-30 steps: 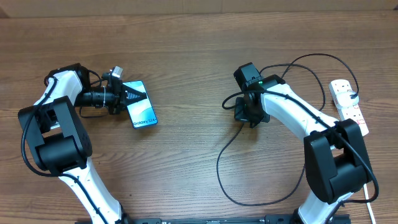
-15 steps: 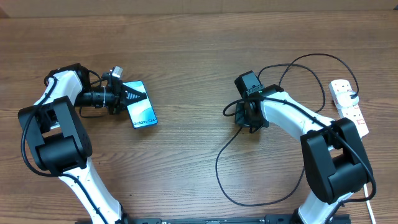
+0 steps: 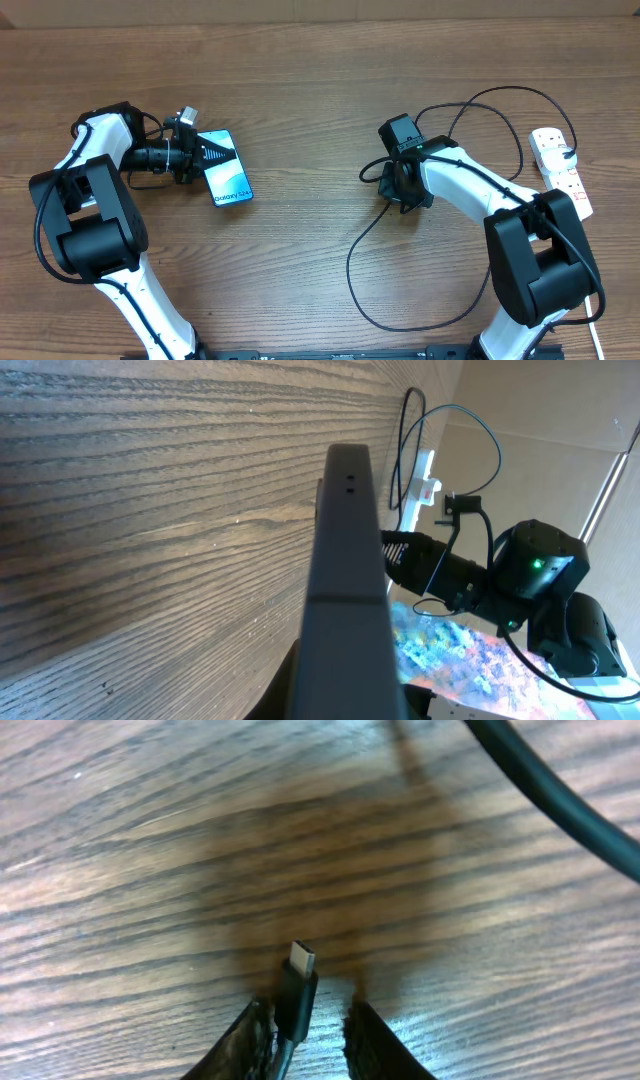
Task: Plug charger to phone and switch on socket
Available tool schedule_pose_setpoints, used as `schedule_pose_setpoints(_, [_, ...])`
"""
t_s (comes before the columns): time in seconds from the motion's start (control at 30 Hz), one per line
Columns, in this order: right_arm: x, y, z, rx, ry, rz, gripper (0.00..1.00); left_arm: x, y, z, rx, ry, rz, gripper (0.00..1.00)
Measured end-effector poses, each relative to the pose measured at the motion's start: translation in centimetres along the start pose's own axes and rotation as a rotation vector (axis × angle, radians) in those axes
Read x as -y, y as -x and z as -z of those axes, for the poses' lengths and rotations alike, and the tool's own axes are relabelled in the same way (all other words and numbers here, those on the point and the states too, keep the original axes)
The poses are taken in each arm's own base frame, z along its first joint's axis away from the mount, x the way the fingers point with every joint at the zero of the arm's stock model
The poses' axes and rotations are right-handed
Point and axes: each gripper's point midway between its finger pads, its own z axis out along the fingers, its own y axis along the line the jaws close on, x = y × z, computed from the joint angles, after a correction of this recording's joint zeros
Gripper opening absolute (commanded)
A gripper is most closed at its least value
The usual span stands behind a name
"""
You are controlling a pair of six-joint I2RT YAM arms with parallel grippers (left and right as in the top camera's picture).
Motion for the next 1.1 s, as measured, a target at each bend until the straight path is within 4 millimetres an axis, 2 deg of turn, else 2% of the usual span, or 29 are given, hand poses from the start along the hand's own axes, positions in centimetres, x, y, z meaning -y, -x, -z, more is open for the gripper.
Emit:
schedule_pose_setpoints(0.17, [0.0,0.02,-0.01,-0.006,0.008,-0.057,0.22,0.0,0.01,0.0,0.0,0.0,0.0,0.04])
schedule_pose_setpoints(0.23, [-0.19,0.15,-0.01,-0.001,0.016,-0.069,0.18,0.0,0.0,0.0,0.0,0.0,0.0,0.04])
schedule_pose_setpoints(0.33, [-0.55,0.24,0.0,-0.002,0.035,-0.082,0.08,0.0,0.01,0.0,0.0,0.0,0.0,0.04])
schedule_pose_setpoints(0.47, [-0.71,0.11,0.0,-0.01,0.044,-0.088,0.04,0.0,0.01,0.0,0.0,0.0,-0.001,0.04])
schedule_pose_setpoints(0.7, [-0.8,0.13,0.01,-0.01,0.048,-0.088,0.04,0.0,0.01,0.0,0.0,0.0,-0.001,0.04])
schedule_pose_setpoints(0.8, [-0.82,0.18,0.01,-0.008,0.049,-0.088,0.09,-0.01,0.03,0.0,0.001,0.0,-0.002,0.04])
schedule_pose_setpoints(0.83, [-0.82,0.25,0.0,-0.003,0.048,-0.089,0.14,-0.01,0.06,0.0,0.002,0.0,-0.004,0.04])
schedule_pose_setpoints(0.93, [-0.82,0.48,-0.01,0.007,0.047,-0.089,0.16,-0.01,0.06,0.0,0.002,0.0,-0.003,0.04])
schedule_pose_setpoints(1.03, [-0.81,0.58,-0.01,0.013,0.045,-0.086,0.04,-0.01,0.06,0.0,0.002,0.0,-0.003,0.04])
schedule_pose_setpoints(1.1, [-0.78,0.62,-0.01,0.015,0.044,-0.087,0.04,-0.02,0.05,0.0,0.002,0.0,-0.003,0.04])
